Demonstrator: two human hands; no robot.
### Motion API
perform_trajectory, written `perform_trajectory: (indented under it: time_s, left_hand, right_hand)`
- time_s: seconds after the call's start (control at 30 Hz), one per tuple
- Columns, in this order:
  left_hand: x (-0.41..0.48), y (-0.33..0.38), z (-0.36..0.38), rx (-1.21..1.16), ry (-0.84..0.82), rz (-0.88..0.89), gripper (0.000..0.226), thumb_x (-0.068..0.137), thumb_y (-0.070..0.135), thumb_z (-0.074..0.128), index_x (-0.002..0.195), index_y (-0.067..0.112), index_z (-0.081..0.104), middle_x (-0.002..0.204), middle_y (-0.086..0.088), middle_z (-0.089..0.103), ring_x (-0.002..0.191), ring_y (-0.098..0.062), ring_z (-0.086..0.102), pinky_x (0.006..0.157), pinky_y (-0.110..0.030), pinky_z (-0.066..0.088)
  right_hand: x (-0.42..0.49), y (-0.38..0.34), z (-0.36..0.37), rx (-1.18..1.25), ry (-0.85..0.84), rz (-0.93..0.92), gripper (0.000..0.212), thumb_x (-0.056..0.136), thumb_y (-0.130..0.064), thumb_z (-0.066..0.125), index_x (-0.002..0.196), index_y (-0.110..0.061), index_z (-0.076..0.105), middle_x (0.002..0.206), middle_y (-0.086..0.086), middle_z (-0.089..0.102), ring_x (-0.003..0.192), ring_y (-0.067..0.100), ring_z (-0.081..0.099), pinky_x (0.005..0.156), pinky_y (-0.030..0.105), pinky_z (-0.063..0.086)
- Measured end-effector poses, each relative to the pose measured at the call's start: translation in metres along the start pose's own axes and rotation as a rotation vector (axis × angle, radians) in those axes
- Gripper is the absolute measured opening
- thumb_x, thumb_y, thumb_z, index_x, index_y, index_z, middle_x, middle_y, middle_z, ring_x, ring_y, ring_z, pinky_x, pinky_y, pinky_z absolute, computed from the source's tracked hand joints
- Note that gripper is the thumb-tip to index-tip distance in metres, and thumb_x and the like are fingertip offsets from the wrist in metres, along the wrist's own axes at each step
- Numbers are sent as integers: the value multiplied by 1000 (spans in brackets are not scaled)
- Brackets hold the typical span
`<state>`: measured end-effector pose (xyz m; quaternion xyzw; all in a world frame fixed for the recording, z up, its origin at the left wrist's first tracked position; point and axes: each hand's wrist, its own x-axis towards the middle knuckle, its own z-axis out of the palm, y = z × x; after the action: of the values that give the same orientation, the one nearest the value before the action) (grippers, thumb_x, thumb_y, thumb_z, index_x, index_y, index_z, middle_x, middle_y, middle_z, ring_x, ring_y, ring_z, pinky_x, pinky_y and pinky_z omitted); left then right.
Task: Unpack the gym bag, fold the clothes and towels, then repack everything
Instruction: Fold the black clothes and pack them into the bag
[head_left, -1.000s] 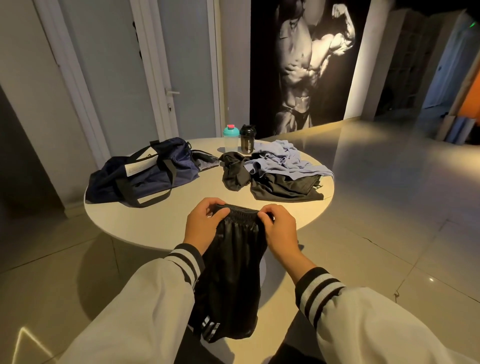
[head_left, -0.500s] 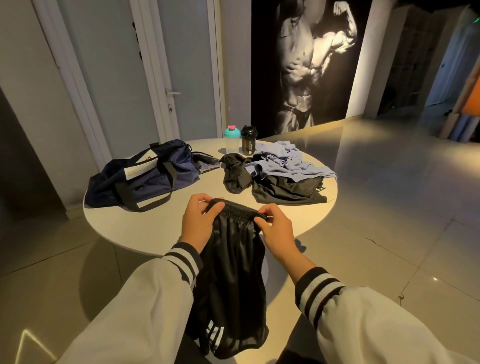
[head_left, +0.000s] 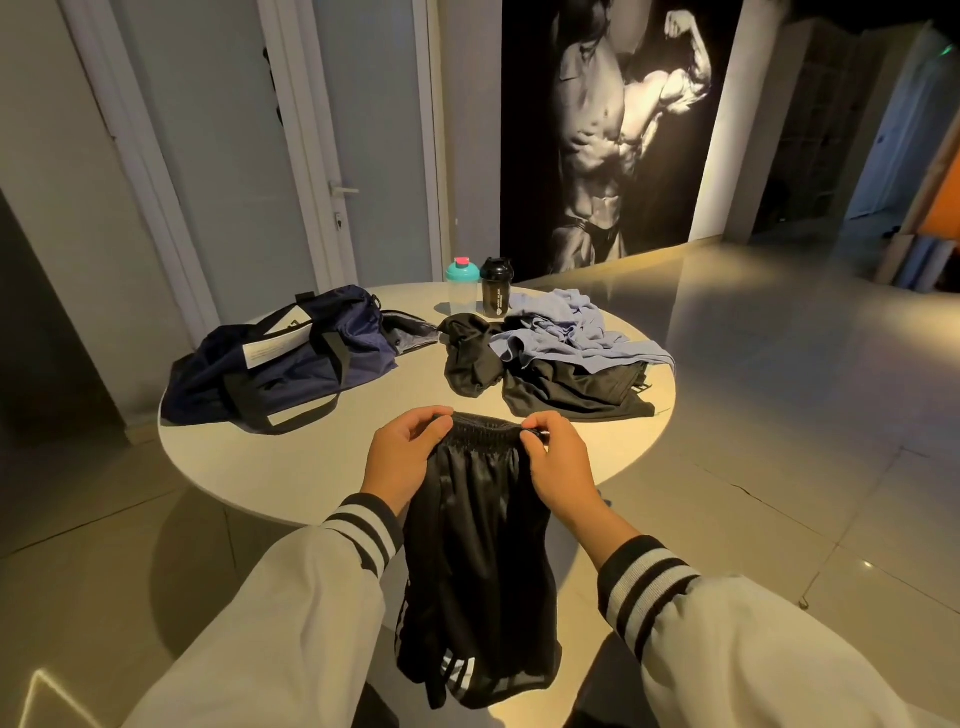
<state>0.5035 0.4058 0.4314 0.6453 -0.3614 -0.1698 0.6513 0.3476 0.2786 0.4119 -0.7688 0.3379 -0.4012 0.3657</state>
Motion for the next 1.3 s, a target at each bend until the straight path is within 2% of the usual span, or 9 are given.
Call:
perform_trajectory:
  time_s: [0.1,0.2,0.43,0.6,0.77,0.93,1.03,1.13,1.3]
  left_hand:
    - [2,-1,1,-26,-9,-22,16,94,18,69,108,22,77,104,9,76,102,-10,69,92,-26,55]
    - [4,-1,1,-29,0,-4,15,92,15,72,104,22,77,101,7,76,99,-12,70,90,-27,57]
    - [6,-4,6,-17,87,9,11,93,18,71,100,25,76,97,9,75,93,-7,69,84,-24,57]
    - [6,8,11,-2,97,50,9,99,16,61,102,22,67,102,9,68,93,-4,63,75,-15,51]
    - [11,8,8,155,25,132,13,100,18,60,103,29,66,111,7,64,103,-6,60,87,-18,48]
    - [16,5,0,437,-184,261,25,94,17,69,116,29,69,114,6,58,104,1,55,86,-5,42]
    - [19,6,-1,529,-265,264,35,92,17,71,126,24,67,122,5,56,111,-6,54,99,-16,42]
    - [19,9,0,494,-248,209,27,94,15,67,120,22,67,117,4,65,108,-11,59,99,-26,46]
    - [17,10,5,387,-158,93,13,96,14,64,107,21,63,103,6,65,96,-9,60,86,-18,46]
  right_hand:
    - [3,-1,2,-90,-37,-56,27,100,-4,52,121,-15,65,115,3,53,103,11,49,90,8,35]
    - [2,-3,2,-71,-39,-69,40,92,14,45,110,-11,71,114,8,53,93,-3,43,80,-7,30]
    - [4,-13,5,95,-50,-39,48,90,20,41,102,-14,74,114,0,49,104,2,47,87,-4,33]
    - [4,-17,7,47,-234,-151,25,91,-10,62,110,-24,69,122,-7,54,118,1,43,96,7,28]
    - [8,-14,5,-68,-183,-150,14,90,-26,71,103,-25,65,104,-7,56,96,2,49,81,9,35]
    - [8,-13,3,-42,-42,-94,11,91,-20,68,98,-24,60,98,-9,57,89,5,54,76,19,41]
    - [6,-17,2,-5,-37,-108,17,90,-15,68,93,-24,54,92,-9,59,84,6,55,73,24,46]
    - [7,-18,0,23,-41,-109,19,87,-13,70,90,-24,55,90,-9,61,83,4,56,72,19,44]
    - [8,-14,3,83,-23,-42,20,90,-12,70,105,-25,69,105,-9,64,94,2,56,81,7,40]
